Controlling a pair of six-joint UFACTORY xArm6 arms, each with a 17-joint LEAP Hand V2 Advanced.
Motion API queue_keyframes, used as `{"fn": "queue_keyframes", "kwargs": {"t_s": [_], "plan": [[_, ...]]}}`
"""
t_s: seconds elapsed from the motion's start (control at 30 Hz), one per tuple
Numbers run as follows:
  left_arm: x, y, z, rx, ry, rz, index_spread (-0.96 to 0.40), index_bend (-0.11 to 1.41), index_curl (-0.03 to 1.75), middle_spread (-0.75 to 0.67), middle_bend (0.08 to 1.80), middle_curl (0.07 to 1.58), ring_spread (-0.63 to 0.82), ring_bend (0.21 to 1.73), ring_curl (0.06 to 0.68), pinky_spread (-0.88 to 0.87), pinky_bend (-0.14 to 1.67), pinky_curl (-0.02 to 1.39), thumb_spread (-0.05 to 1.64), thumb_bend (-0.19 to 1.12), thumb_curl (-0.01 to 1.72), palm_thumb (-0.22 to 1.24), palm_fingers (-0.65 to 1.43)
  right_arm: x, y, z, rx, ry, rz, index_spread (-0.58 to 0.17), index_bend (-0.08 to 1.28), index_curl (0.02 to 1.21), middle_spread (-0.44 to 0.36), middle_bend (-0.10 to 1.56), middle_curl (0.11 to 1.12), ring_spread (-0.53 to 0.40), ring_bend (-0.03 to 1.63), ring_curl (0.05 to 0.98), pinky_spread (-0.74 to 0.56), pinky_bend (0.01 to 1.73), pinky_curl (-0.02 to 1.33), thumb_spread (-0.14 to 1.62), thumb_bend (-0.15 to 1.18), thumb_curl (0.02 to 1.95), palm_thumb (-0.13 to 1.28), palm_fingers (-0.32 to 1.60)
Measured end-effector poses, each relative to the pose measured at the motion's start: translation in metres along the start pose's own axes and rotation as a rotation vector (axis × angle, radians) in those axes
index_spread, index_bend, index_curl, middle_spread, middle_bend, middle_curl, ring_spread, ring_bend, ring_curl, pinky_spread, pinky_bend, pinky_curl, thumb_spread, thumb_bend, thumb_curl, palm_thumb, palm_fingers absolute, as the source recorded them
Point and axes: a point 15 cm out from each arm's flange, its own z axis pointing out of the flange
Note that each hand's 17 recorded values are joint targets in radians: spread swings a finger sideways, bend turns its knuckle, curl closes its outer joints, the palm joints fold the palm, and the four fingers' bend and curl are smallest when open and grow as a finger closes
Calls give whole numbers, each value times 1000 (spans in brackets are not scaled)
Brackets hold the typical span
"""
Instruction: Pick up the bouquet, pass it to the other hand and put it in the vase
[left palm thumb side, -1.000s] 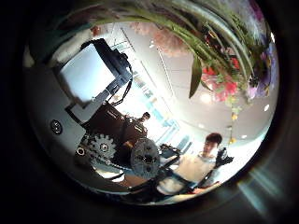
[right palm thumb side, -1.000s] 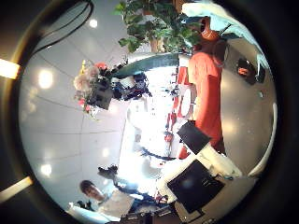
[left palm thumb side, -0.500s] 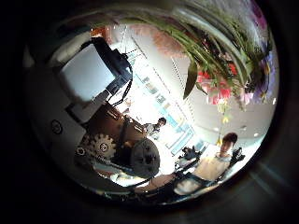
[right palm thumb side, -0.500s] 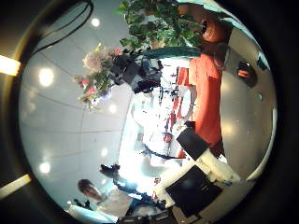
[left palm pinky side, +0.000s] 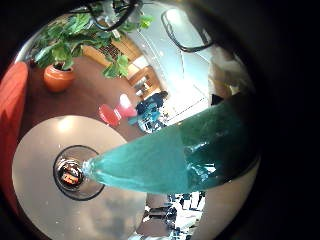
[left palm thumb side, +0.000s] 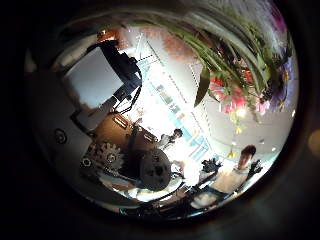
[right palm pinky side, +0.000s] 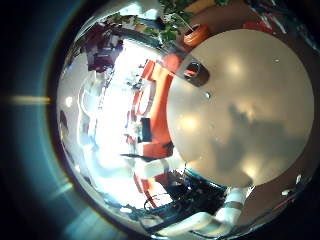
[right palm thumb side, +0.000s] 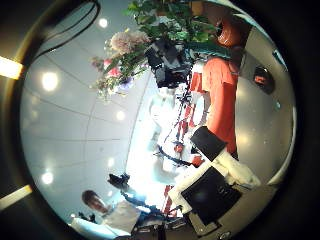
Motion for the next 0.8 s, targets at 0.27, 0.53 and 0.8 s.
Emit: {"fn": "queue_keyframes", "kwargs": {"t_s": [0.27, 0.53, 0.8], "plan": [[-23, 0, 5, -9, 2, -45, -746, 603, 1325, -474, 1225, 897, -386, 1509, 535, -699, 982, 1218, 1107, 79, 939, 1045, 1079, 2, 0, -2, 3, 2, 2, -339, 172, 344, 26, 234, 346, 129, 558, 255, 467, 623, 389, 984, -22, 584, 796, 176], [-36, 1, 7, -14, 3, -71, -748, 591, 1340, -476, 1220, 899, -386, 1505, 533, -716, 966, 1236, 1116, 65, 948, 1049, 1084, 2, 0, -1, 3, 1, 1, -338, 172, 334, 27, 211, 345, 131, 542, 245, 466, 611, 360, 984, -22, 580, 796, 200], [-40, 2, 9, -21, 14, -93, -751, 534, 1357, -479, 1204, 900, -395, 1495, 529, -731, 958, 1226, 1068, -18, 904, 980, 1069, 11, 4, 0, 5, -8, 25, -338, 175, 328, 26, 195, 347, 131, 535, 241, 470, 601, 336, 983, -22, 578, 797, 221]]}}
